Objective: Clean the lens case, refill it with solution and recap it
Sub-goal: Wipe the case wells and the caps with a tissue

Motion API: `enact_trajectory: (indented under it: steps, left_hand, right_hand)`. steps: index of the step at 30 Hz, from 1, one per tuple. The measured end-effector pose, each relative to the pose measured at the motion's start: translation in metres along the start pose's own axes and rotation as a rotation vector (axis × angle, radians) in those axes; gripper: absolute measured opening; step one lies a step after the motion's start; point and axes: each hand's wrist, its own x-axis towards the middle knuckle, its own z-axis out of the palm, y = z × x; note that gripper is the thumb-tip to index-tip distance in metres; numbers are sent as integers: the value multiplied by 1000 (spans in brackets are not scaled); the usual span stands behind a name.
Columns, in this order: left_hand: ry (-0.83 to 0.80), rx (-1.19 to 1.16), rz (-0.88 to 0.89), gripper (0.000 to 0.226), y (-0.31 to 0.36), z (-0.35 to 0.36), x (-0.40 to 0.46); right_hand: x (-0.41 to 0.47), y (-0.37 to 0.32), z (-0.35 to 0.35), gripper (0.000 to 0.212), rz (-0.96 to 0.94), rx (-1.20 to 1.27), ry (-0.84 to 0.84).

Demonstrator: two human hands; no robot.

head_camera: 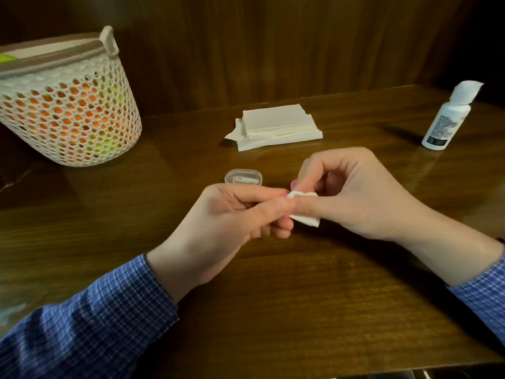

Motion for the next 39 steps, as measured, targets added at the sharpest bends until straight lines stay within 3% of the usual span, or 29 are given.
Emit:
enact_trajectory:
  steps: [2, 4, 6, 9, 13, 17, 20, 22, 23, 25, 26, 28, 30, 31, 36, 39]
  left_hand:
    - [-123, -155, -163, 18, 0, -5, 2]
    - [-170, -173, -194, 16, 0, -6, 2]
    - [-117, -73, -156, 21, -2, -4, 2]
    - [4, 175, 35, 35, -3, 2, 0]
    - [115, 545, 475, 30, -1, 10, -6]
    - [260, 823, 679, 28, -1, 7, -5]
    - [288, 957, 789, 24, -3, 5, -4]
    - [258, 974, 858, 21, -4, 7, -4]
    - [239, 968, 870, 21, -4, 7, -4]
    - [221, 888, 788, 23, -5, 7, -4]
    - [216, 756, 665, 25, -5, 7, -4]
    - [164, 278, 307, 29, -2, 5, -2]
    - [84, -142, 31, 36, -3, 1, 3]
    - [51, -244, -38, 37, -4, -2, 5]
    - [-111, -354, -113, 33, -8, -2, 7]
    - [-69, -316, -108, 33, -8, 0, 7]
  right_hand:
    - [-2, 1, -2, 19, -114, -96, -39]
    - [-2, 0, -3, 15, -133, -164, -83]
    - [-2, -2, -5, 14, -89, -227, -119]
    - [-1, -5, -6, 18, 66, -212, -70]
    - [0, -5, -2, 16, 403, 375, -107]
    - [3, -3, 10, 6, 705, 921, -192]
    - [7, -1, 9, 26, 867, 1107, -281]
    - [8, -1, 2, 51, 914, 1120, -330]
    - [8, -2, -1, 53, 913, 1089, -356]
    - [8, -6, -8, 38, 835, 892, -368]
    - [8, -7, -11, 29, 740, 686, -316]
    - [5, -8, -18, 18, 475, 285, -88]
    - [3, -11, -23, 19, 261, 261, 55]
    - [1, -12, -23, 20, 184, 291, 58]
    - [1, -9, -6, 15, 60, 151, 69]
    - [1, -5, 3, 9, 114, 132, 109]
